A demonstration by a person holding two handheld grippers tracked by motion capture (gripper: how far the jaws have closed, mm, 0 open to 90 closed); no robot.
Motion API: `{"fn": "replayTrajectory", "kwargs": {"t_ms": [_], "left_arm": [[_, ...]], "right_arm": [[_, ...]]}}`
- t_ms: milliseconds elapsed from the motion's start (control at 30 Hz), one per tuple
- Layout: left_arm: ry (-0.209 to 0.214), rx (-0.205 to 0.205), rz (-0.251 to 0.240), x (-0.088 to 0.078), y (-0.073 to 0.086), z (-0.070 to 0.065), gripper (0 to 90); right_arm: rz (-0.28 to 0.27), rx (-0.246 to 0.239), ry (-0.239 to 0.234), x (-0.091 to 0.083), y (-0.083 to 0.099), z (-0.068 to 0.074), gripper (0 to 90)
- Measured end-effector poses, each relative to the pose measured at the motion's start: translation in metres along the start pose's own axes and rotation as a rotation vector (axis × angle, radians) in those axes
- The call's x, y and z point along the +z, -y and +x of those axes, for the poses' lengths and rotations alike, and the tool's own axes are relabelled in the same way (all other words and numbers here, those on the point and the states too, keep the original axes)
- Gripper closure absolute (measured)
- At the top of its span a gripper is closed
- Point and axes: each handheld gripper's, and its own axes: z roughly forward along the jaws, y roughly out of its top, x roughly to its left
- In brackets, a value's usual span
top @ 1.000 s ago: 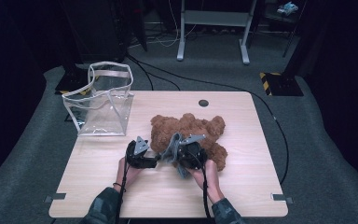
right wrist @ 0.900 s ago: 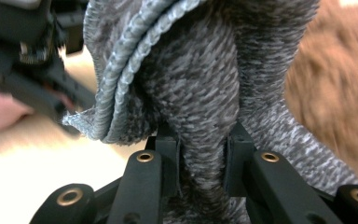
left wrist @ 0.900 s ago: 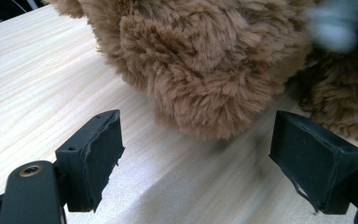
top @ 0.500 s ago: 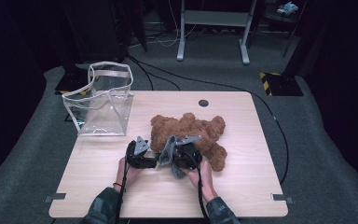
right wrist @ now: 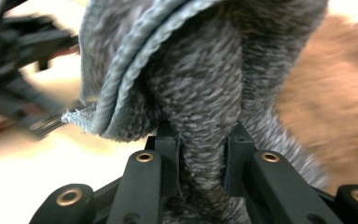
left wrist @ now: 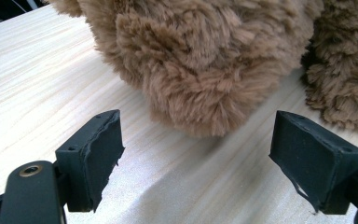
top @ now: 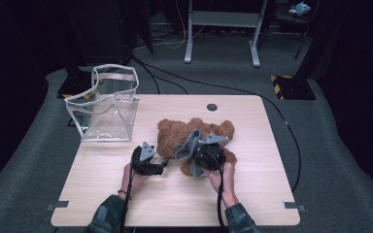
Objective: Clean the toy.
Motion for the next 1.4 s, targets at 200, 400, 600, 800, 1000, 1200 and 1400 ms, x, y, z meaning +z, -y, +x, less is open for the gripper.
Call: {"fn": "replayTrajectory", "kwargs": {"t_ms": [200,400,600,800,1000,1200,1400], "left_arm": [[-0.001,-0.004,-0.003,0.000,0.000,0.001,16.5],[-0.003,-0.007,-0.008,0.000,0.000,0.001,16.5],[-0.006,-0.002,-0.003,0.000,0.000,0.000,16.5],[-0.008,0.003,0.006,0.000,0.000,0.000,16.3],[0.021,-0.024,0.019,-0.003,0.002,0.001,15.5],[0.058,-0.035,0.005,-0.018,-0.006,-0.006,14.9],[0.104,-0.020,-0.007,-0.025,-0.020,-0.027,14.9]], "right_arm": [[0.026,-0.010,0.062,0.010,0.001,-0.009,72.8],[0.047,0.032,0.103,-0.002,0.022,-0.020,72.7],[0.029,0.109,0.164,-0.029,0.045,-0.045,72.8],[-0.015,0.146,0.247,-0.061,0.053,-0.067,72.8],[-0.034,0.182,0.334,-0.082,0.066,-0.090,72.7],[-0.051,0.212,0.375,-0.095,0.077,-0.107,72.8],[-0.055,0.232,0.395,-0.100,0.086,-0.115,72.8]]}}
